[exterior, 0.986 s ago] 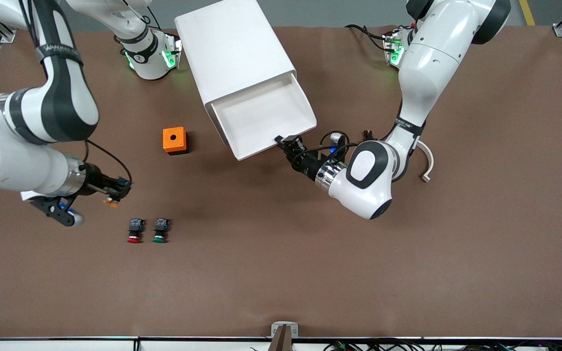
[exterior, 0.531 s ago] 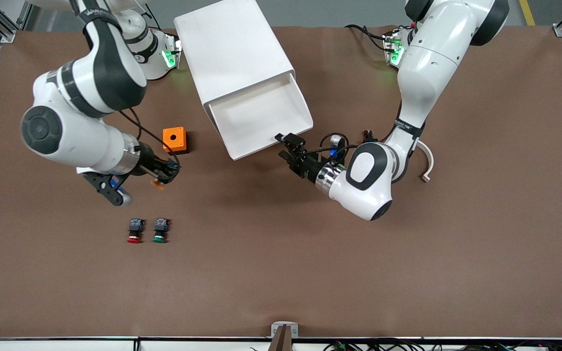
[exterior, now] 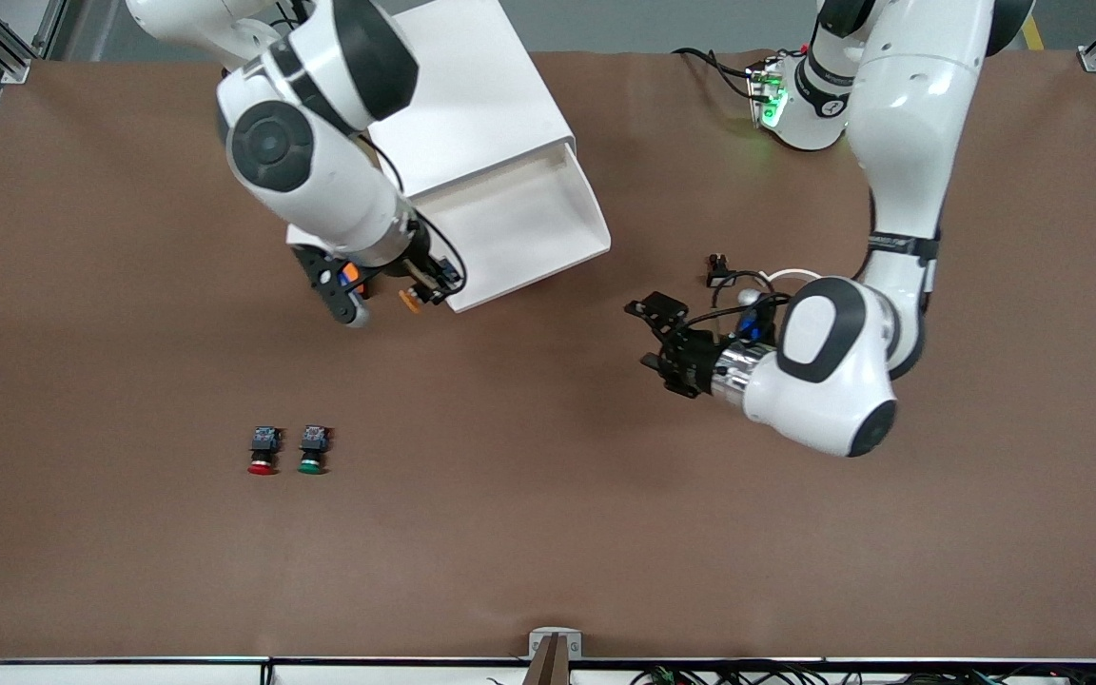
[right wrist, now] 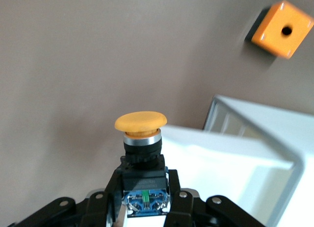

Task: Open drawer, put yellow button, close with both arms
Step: 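Carry the yellow button over the open drawer with the right gripper, then lower the button into the drawer and open the right gripper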

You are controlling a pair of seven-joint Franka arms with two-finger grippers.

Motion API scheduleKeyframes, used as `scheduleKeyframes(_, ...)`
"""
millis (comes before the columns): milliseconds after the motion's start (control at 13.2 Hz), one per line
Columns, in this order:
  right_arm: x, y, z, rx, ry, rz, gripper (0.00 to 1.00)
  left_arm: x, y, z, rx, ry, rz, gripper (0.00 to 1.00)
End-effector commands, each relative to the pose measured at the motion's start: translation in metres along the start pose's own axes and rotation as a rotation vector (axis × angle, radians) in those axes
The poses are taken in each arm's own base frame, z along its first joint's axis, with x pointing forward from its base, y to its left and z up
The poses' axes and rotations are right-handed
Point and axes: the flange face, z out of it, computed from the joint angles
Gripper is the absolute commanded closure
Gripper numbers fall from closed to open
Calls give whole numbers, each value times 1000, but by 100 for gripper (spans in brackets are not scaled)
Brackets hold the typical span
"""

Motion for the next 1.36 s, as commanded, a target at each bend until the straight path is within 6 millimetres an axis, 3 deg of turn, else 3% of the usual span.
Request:
scheduleKeyframes(0,-34,0,10,37,-1,82,99,38,0,-87,-140,-13,123,0)
scheduleKeyframes(76,-43,0,19,46,0,103,99,52,8,-106,-174,-16,176,0)
scheduleKeyframes(303,-65,7,49,46,10,133,99,84,-7,-171,-266,-25,377,0)
scheduleKeyframes(379,-68,8,53,52,18,149,99,91,-21,-188,-298,11,457,0)
scheduleKeyframes(455,-75,10,63,55,35,158,99,97,-35,-202,-340,70,555,0)
scheduleKeyframes(607,-85,12,75,75,48,176,98,107,-45,-217,-385,184,723,0)
scheduleKeyframes(682,-87,13,75,73,48,189,88,112,-48,-222,-398,276,840,0)
scheduleKeyframes(758,-86,13,75,69,49,191,65,115,-51,-225,-395,358,953,0)
scheduleKeyframes(910,-87,14,74,57,52,188,4,115,-58,-227,-361,491,1199,0)
scheduleKeyframes(1137,-86,10,57,50,53,181,0,116,-59,-228,-321,569,1363,0)
scheduleKeyframes(1289,-69,2,32,82,93,107,0,104,-61,-212,-290,622,1407,0)
